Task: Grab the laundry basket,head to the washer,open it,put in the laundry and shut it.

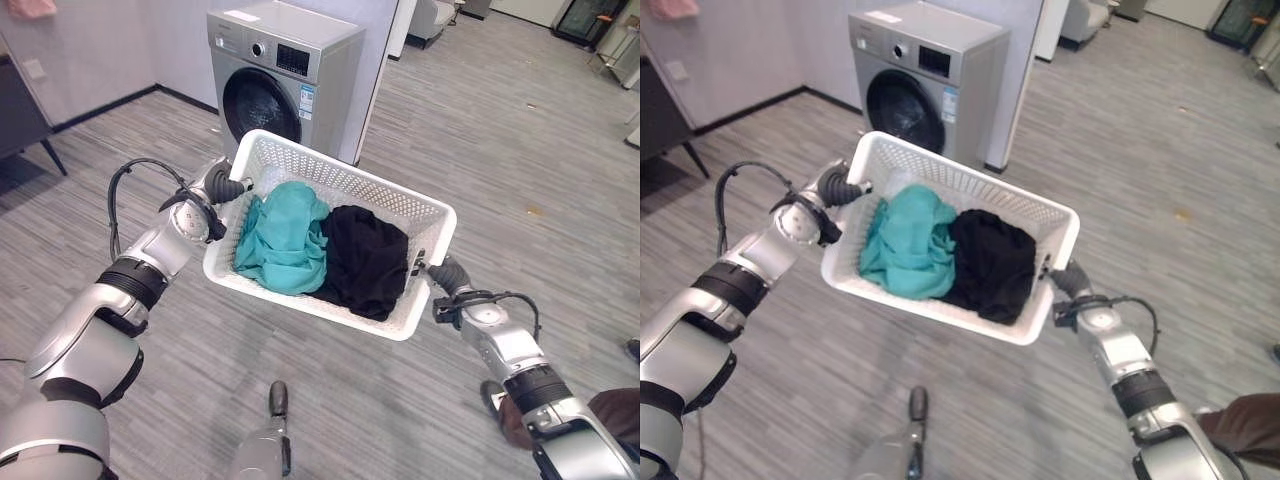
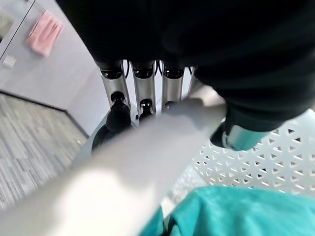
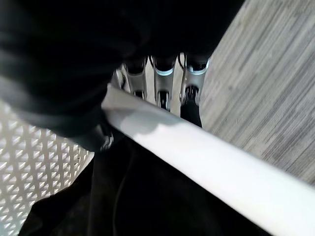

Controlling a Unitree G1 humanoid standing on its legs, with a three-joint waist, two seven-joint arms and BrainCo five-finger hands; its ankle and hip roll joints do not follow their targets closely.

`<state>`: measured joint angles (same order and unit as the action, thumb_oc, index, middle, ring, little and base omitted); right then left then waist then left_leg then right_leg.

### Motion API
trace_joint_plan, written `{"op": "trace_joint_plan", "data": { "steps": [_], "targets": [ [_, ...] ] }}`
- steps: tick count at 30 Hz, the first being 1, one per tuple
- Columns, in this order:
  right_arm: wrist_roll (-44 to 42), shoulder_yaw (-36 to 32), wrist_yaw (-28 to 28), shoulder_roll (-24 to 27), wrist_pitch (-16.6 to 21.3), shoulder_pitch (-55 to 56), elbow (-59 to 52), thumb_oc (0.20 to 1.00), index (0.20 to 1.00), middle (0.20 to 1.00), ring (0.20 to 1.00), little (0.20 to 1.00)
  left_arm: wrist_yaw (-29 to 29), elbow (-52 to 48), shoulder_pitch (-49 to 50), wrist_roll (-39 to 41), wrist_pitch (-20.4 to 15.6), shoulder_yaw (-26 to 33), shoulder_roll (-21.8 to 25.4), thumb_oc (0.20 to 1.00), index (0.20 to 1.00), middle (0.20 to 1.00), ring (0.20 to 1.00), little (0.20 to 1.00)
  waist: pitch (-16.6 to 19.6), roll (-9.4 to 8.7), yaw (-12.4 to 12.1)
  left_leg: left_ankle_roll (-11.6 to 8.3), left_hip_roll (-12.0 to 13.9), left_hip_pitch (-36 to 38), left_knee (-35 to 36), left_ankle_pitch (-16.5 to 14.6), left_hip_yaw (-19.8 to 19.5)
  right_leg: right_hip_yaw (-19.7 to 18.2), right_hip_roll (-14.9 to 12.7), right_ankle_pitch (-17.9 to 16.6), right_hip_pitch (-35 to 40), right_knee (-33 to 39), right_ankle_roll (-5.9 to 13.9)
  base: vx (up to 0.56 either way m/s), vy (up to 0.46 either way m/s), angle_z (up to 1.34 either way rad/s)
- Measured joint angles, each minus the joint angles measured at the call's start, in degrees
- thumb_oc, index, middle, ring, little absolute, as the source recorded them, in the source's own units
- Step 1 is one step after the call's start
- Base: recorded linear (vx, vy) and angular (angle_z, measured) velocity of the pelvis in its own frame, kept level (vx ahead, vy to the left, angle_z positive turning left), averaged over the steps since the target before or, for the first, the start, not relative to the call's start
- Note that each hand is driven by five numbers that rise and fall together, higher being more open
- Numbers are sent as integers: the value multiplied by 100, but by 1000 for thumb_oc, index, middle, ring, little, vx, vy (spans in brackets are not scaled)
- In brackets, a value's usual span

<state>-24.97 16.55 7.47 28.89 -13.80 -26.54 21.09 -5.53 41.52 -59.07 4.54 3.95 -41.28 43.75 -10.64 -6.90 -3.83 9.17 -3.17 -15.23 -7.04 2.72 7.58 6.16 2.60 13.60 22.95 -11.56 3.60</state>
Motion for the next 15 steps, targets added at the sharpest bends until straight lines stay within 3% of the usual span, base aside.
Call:
{"op": "trace_joint_plan", "data": {
  "steps": [1, 3, 4, 5, 6, 7, 8, 9, 10, 11, 12, 13, 14, 15],
  "targets": [
    [0, 4, -2, -23, -1, 12, -40, 200, 200, 200, 200, 200, 0, -31, -35, 9, -34, -1, 64, 200, 200, 200, 200, 200, 9, 18, -42, -77, -31, 56, -206, 285, -3, 14, -52, -111, 5, -344, -11, 516, 242, -34],
    [3, -76, -1, -137, 7, 120, -117, 200, 200, 200, 200, 200, -29, -61, -42, 11, -142, 17, 98, 200, 200, 200, 200, 200, 38, -95, -32, -306, -129, 129, -610, 84, 9, 71, -324, -179, -294, -1413, 42, 321, 184, -9],
    [14, -121, 13, -165, 6, 110, -118, 200, 200, 200, 200, 200, -60, -37, -98, 11, -134, 10, 69, 200, 200, 200, 200, 200, 46, -106, -9, -163, -196, 195, -600, -97, -13, 53, -358, -181, -566, -1868, 87, 516, 369, 8],
    [53, -153, 11, -130, 3, 86, -161, 200, 200, 200, 200, 200, -55, -70, -173, 15, -129, 10, 79, 200, 200, 200, 200, 200, 28, -75, 32, 62, -347, 315, -578, -236, -53, 84, -569, -367, -1227, -2896, 353, 514, 382, 15],
    [115, -147, 13, -126, -1, 27, -184, 200, 200, 200, 200, 200, -89, -1, -219, 21, -122, 5, 79, 200, 200, 200, 200, 200, -12, -16, 57, 153, -389, 345, -775, -483, -53, 80, -698, -531, -1588, -3524, 557, 515, 380, 2],
    [125, -114, 12, -176, -5, -68, -130, 200, 200, 200, 200, 200, -81, 92, -229, 33, -110, 5, 114, 200, 200, 200, 200, 200, -51, 9, 47, 173, -456, 482, -854, -637, 35, 276, -1063, -639, -2036, -4405, 528, 457, 317, -8],
    [133, -108, 11, -188, -6, -70, -78, 200, 200, 200, 200, 200, -56, 102, -223, 83, -96, 4, 97, 200, 200, 200, 200, 200, -141, 198, 50, 119, -484, 919, -807, -697, 25, 569, -1395, -451, -2363, -4825, 284, 333, 220, -17],
    [156, -87, 16, -163, -6, -107, -85, 200, 200, 200, 200, 200, -78, 55, -291, 154, -90, 8, 113, 200, 200, 200, 200, 200, -191, 356, 40, 243, -457, 1171, -683, -956, -95, 843, -1586, -297, -2666, -4844, 221, 628, 248, -5],
    [155, -102, 10, -148, -5, -135, -57, 200, 200, 200, 200, 200, -82, -5, -389, 174, -79, 26, 109, 200, 200, 200, 200, 200, -270, 547, 46, 42, -403, 1587, -352, -786, -114, 1434, -1959, -114, -3112, -4530, 90, 290, 21, 12],
    [156, -33, 10, -115, -4, -158, -35, 200, 200, 200, 200, 200, -102, -9, -419, 170, -85, 46, 84, 200, 200, 200, 200, 200, -261, 659, 128, -96, -354, 1787, -159, -864, -377, 1592, -1813, -10, -3283, -3669, 72, 377, -8, 33],
    [154, -14, 7, -101, -4, -190, -24, 200, 200, 200, 200, 200, -98, -6, -488, 169, -83, 44, 96, 200, 200, 200, 200, 200, -271, 683, 186, -193, -276, 1886, -41, -817, -367, 1700, -1647, -37, -3296, -2670, 7, 257, -125, 57],
    [154, 8, -1, -80, -4, -210, -18, 200, 200, 200, 200, 200, -96, 7, -501, 167, -58, 17, 87, 200, 200, 200, 200, 200, -276, 686, 190, -292, -231, 2032, -65, -876, -362, 1714, -1451, -313, -3502, -1838, -335, 439, -244, 49],
    [152, 3, -1, -55, -4, -194, -23, 200, 200, 200, 200, 200, -98, 11, -486, 165, -30, 20, 57, 200, 200, 200, 200, 200, -274, 709, 169, -455, -203, 2122, -52, -976, -545, 1723, -1369, -380, -3565, -1508, -417, 347, -212, 49],
    [149, -5, -2, -27, -3, -185, -22, 200, 200, 200, 200, 200, -92, -22, -479, 159, -30, 49, 24, 200, 200, 200, 200, 200, -275, 725, 174, -510, -171, 2142, -78, -1016, -581, 1648, -1238, -520, -3540, -870, -322, 284, -178, 50]
  ]
}}
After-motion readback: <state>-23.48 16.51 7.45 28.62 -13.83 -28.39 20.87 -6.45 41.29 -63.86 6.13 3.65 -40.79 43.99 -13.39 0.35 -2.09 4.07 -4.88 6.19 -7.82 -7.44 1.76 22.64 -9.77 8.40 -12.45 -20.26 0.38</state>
